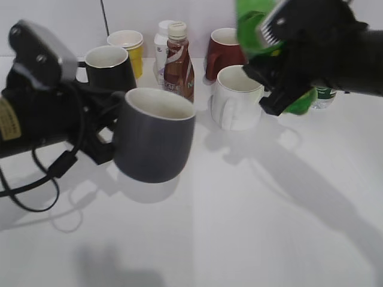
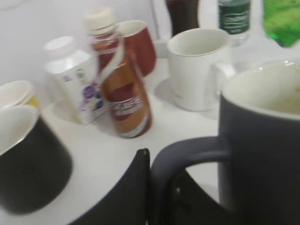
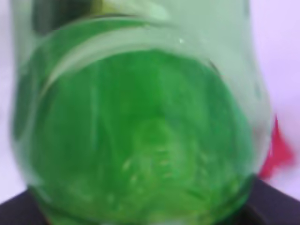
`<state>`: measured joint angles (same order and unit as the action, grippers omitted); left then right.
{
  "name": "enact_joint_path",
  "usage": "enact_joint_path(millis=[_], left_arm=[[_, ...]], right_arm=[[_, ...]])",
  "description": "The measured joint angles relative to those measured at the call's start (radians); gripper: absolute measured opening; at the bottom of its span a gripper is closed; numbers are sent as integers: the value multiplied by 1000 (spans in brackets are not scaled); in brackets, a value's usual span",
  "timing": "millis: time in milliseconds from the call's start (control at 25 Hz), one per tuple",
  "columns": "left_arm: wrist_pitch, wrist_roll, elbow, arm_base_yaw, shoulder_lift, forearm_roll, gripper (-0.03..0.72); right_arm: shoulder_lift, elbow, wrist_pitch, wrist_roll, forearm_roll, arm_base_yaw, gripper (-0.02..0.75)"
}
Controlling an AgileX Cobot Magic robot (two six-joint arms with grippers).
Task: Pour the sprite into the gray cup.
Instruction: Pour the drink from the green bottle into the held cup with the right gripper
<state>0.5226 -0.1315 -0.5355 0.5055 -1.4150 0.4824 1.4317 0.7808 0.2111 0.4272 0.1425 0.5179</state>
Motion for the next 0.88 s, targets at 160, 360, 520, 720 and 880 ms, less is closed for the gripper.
enact_joint_path(millis=[160, 360, 520, 720, 880], left_arm=[[-41, -4, -44, 39, 0, 0, 44], [-50, -5, -51, 54, 6, 12, 44], [-20, -5, -51, 58, 21, 41, 44], [0, -5, -51, 58, 35, 49, 44], [28, -5, -51, 58, 58, 55, 44]], right_arm=[[0, 46, -55, 198, 3, 38, 417], [0, 74, -71, 423, 16, 40, 417], [0, 76, -72, 565, 24, 40, 417], [0, 76, -40, 712, 28, 40, 417], [0, 76, 45, 811, 28, 40, 417]])
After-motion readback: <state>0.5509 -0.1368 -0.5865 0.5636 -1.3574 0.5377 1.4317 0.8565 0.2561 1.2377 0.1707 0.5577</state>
